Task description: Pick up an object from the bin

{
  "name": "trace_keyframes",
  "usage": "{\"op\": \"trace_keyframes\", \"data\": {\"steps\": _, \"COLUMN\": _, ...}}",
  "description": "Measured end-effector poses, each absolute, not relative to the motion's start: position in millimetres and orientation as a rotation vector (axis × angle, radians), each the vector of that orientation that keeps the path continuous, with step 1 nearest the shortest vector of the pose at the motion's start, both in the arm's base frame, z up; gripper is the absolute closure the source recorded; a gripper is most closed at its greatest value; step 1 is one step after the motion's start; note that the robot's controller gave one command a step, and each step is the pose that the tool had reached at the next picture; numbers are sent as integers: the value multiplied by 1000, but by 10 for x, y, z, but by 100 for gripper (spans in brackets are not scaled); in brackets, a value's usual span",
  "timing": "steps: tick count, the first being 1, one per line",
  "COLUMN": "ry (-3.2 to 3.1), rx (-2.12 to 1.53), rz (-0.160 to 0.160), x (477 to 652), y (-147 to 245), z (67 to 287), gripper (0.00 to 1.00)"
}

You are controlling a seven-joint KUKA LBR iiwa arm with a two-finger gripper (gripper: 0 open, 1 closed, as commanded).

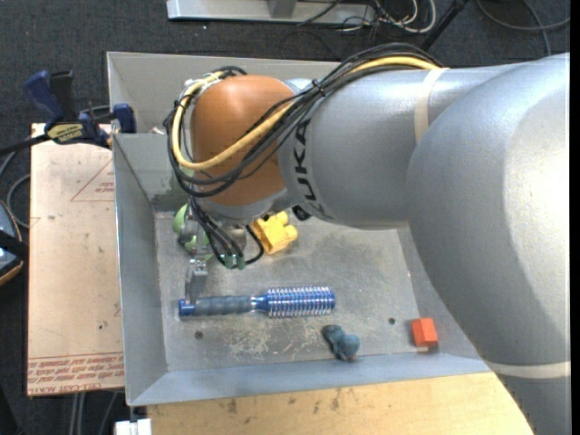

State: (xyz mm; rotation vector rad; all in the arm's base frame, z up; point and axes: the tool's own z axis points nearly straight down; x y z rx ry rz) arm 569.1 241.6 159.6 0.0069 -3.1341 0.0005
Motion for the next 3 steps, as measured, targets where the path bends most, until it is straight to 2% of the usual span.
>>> {"op": "trace_keyframes", "data": {"steps": 1, "ry": -3126, "rx": -232, "rz": 7, "x": 5496, "y": 1452, "z": 873, "gripper": 0}}
{"op": "trace_keyframes", "data": {"steps": 2, "ry": -3132, "rx": -223, "rz": -2, "x": 5510, "y": 1499, "z": 903, "gripper": 100}}
{"op": "trace_keyframes", "data": {"steps": 3, "ry": -3140, "rx": -252, "rz": -7, "x": 5559, "y": 1603, "z": 2067, "gripper": 100}}
